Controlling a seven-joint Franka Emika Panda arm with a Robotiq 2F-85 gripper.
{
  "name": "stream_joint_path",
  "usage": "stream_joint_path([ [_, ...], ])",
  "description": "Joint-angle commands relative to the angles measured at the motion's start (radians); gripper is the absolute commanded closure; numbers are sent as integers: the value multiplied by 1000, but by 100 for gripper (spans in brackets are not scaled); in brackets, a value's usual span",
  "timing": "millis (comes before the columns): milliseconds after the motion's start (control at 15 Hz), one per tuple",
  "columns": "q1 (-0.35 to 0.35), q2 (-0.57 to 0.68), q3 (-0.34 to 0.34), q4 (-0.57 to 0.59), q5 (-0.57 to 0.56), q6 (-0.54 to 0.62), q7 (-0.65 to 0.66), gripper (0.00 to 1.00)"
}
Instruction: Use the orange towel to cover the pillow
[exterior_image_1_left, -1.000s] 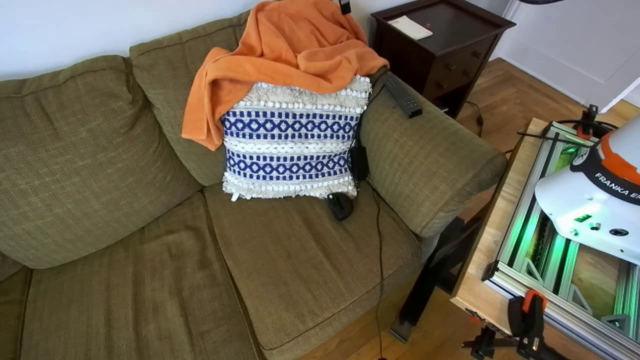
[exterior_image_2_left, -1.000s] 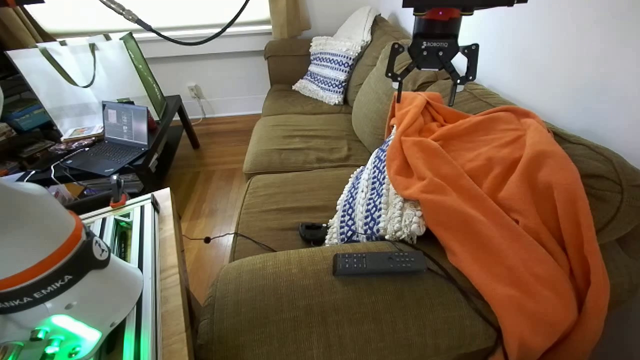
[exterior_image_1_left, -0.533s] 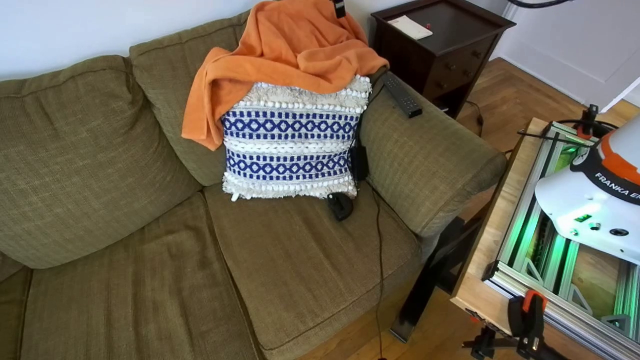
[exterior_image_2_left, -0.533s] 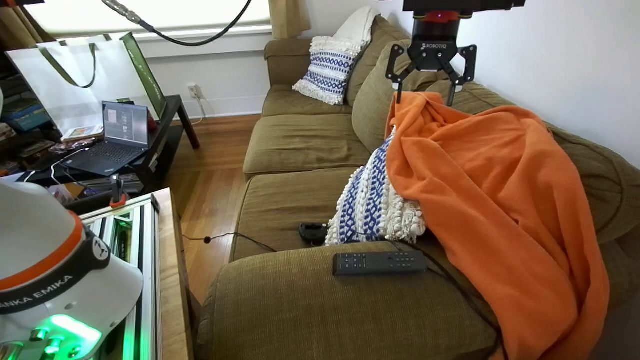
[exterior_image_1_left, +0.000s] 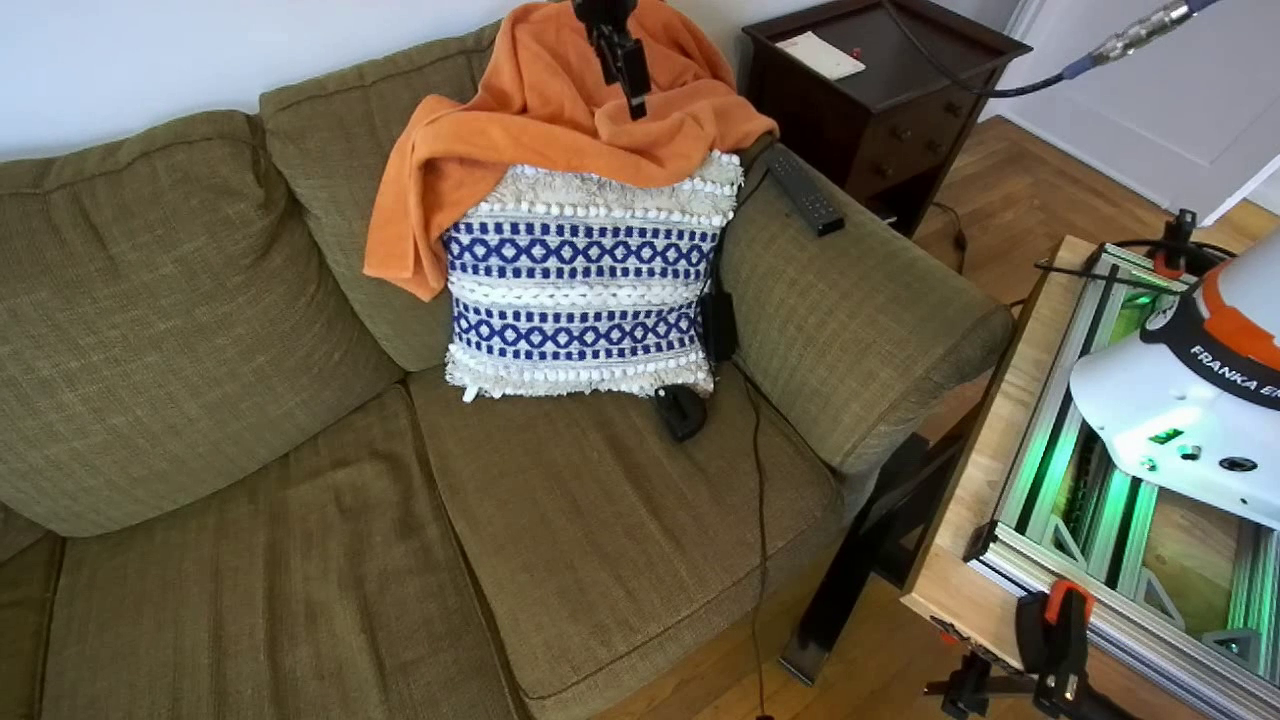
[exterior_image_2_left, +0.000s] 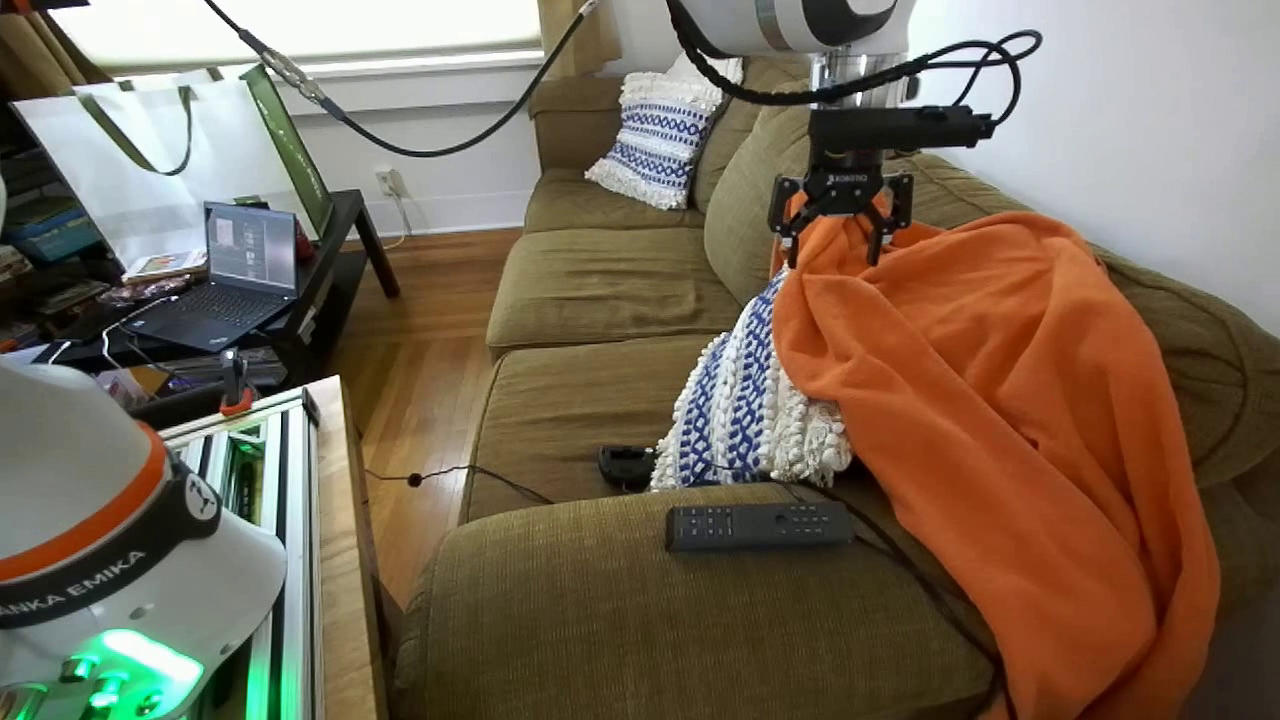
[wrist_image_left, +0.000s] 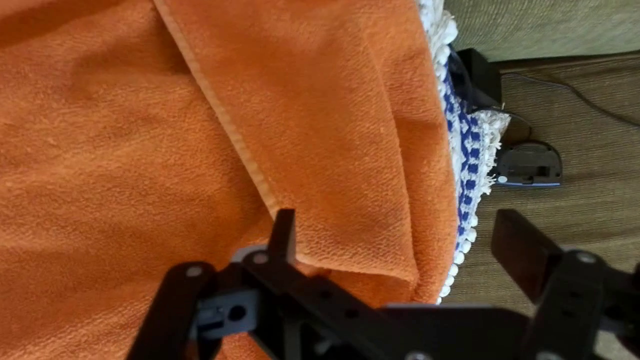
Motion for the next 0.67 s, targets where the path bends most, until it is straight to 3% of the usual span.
stream_joint_path([
  [0, -28, 54, 3, 86, -4, -1, -115, 0],
  [200, -54, 46, 0, 107, 14, -11, -190, 2],
  [467, -82, 49, -7, 122, 29, -23, -255, 21],
  [600, -95, 49, -6, 118, 40, -25, -281, 23],
])
